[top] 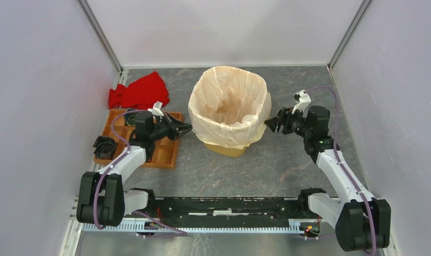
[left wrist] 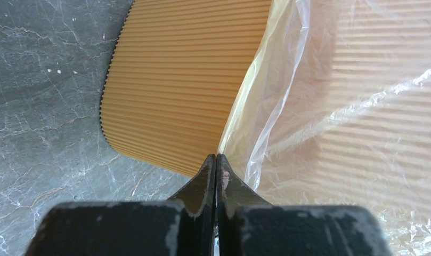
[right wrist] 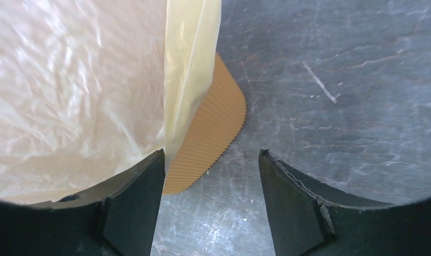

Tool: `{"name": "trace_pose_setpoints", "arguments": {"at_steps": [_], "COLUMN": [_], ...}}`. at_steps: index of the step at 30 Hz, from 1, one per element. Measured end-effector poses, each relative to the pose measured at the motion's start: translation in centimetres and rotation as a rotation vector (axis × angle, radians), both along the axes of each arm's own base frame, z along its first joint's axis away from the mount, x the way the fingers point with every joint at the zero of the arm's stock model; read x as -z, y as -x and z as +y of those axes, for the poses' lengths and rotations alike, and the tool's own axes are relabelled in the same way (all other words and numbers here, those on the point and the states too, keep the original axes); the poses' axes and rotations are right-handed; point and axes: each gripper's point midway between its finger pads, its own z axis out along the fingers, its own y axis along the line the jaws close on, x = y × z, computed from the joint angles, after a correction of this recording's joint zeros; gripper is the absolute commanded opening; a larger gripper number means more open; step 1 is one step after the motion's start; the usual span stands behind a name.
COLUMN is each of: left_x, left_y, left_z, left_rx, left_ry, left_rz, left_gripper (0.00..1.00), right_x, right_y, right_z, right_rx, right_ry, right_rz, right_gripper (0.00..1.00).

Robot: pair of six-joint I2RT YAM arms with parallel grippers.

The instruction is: Put the trash bags into the trash bin

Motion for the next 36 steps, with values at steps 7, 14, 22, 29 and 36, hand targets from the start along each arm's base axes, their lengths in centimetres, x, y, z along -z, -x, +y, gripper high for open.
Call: {"name": "trace_pose_setpoints", "arguments": {"at_steps": [7, 14, 22, 29, 36], "left_x": [0.0, 0.4, 0.1, 1.0, 0.2], "left_y": [0.5, 1.0, 2.0, 2.5, 1.8], "left_z": [-0.1, -0.2, -2.0, -1.8, 1.0], "left_rx": [0.003, 0.012, 0.063, 0.047, -0.021], "left_ry": [-0.009, -0.054, -0.128, -0.208, -0.320], "left_rz": [0.011, 0.005, -0.044, -0.040, -0.074], "left_gripper": [0.02, 0.02, 0.11, 0.43, 0.72], "right_x": [-3.8, -3.9, -18.5, -23.4, -13.4], "right_y": [-2.1, -5.2, -6.1, -4.4, -6.6], "right_z": [-0.6, -2.0, -0.5, 11.0, 17.7], "right_rx": [0.030, 0.133, 0.151, -0.172, -0.348], "right_ry": [0.044, 0.151, 0.275, 0.299, 0.557], "right_rz": [-0.061, 0.011, -0.256, -0.368, -0.140], "right_gripper": [0.55, 0.65, 0.85, 0.71, 0.61]}}
